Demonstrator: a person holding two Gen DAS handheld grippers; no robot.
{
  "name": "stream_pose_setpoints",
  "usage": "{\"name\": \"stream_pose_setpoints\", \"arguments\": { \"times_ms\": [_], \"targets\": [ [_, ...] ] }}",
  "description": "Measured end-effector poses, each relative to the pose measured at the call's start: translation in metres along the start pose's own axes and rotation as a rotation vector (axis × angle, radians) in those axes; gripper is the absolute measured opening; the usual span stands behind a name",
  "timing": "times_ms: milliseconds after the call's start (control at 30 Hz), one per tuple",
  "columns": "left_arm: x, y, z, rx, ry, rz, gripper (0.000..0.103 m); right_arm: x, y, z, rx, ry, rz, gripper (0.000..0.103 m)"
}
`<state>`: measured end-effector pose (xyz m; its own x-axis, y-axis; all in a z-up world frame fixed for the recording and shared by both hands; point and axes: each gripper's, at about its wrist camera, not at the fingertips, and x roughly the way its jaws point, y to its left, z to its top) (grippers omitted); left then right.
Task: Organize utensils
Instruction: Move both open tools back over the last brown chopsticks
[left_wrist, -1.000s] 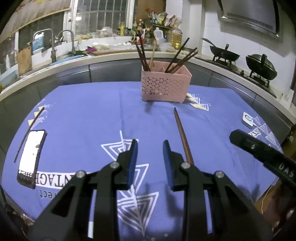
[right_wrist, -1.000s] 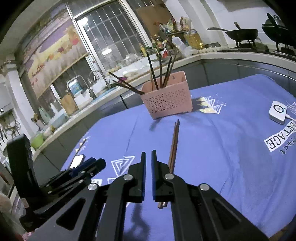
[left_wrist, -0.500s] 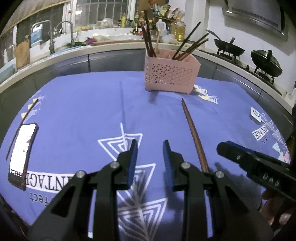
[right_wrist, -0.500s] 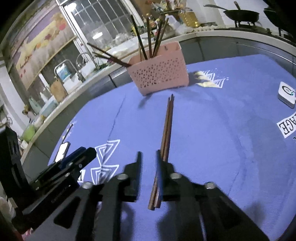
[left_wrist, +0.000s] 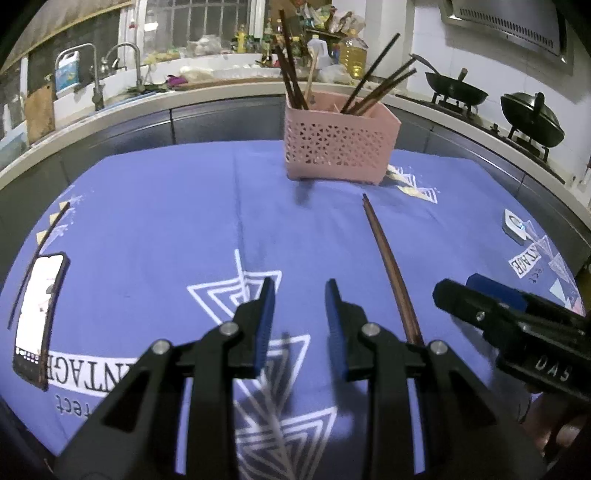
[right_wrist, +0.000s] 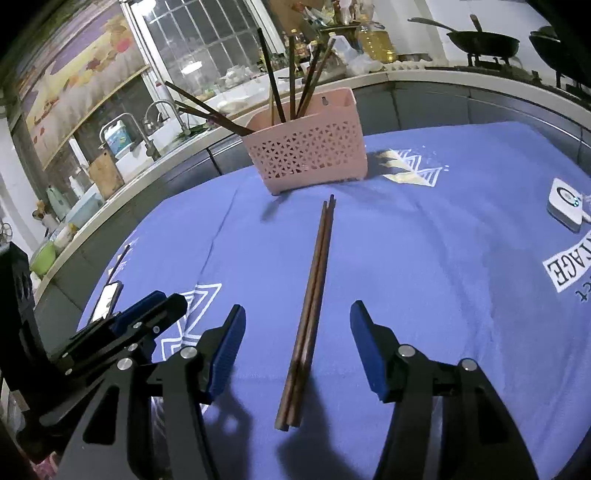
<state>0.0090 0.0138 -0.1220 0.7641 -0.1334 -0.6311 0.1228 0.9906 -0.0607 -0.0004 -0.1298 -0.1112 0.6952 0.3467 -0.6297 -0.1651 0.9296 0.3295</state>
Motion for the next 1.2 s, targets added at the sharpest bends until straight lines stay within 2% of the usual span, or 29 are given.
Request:
{"name": "stream_pose_setpoints", "arguments": {
  "times_ms": [233, 333, 833, 1033, 1200],
  "targets": [
    [0.008, 0.000, 0.003, -0.002, 0.010, -0.006, 0.026, 0.009, -0.005, 0.002, 0.011, 0.038, 0.001, 0.032],
    [0.012, 0.002, 0.003, -0.009, 0.021, -0.011, 0.026, 0.011, -0.003, 0.001, 0.000, 0.047, 0.000, 0.026],
    [0.020, 0.021, -0.001, -0.059, 0.056, -0.006, 0.026, 0.038, 0.002, 0.003, -0.062, 0.152, -0.040, 0.025],
    [0.023, 0.029, -0.001, -0.088, 0.077, -0.002, 0.026, 0.046, 0.002, 0.003, -0.094, 0.161, -0.058, 0.025],
    [0.022, 0.023, -0.002, -0.069, 0.082, -0.004, 0.026, 0.043, -0.006, 0.005, -0.074, 0.147, -0.060, 0.025]
  ]
}}
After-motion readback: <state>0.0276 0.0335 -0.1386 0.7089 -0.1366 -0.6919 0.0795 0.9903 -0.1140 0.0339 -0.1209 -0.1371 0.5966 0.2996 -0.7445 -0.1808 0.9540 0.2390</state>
